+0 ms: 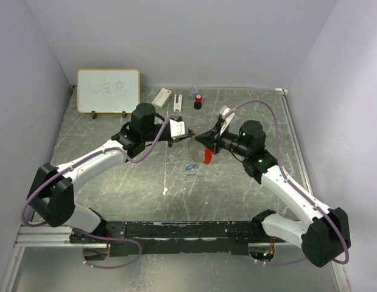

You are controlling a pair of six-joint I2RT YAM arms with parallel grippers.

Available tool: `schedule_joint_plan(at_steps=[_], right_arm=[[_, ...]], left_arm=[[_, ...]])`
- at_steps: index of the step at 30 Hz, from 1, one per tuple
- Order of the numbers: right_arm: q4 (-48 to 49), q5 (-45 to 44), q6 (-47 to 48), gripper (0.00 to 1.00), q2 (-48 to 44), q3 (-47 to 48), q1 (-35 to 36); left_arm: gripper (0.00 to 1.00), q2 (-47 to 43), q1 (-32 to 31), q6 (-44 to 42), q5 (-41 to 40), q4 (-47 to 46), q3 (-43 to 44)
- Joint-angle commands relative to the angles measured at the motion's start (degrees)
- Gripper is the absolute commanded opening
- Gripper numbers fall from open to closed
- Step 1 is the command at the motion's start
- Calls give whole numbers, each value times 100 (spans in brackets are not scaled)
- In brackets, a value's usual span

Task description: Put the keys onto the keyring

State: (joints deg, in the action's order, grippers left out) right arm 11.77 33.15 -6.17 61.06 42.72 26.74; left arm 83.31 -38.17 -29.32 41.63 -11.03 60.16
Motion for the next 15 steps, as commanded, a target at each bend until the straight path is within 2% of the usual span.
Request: schedule_joint_plan(at_steps=[1, 15], right_arm=[[-383, -68, 296, 0, 50, 254, 87], [-1008, -414, 700, 0, 334, 649, 560]], left_arm=[[7, 106, -67, -141, -181, 277, 344], [7, 273, -140, -178, -339, 468, 548]])
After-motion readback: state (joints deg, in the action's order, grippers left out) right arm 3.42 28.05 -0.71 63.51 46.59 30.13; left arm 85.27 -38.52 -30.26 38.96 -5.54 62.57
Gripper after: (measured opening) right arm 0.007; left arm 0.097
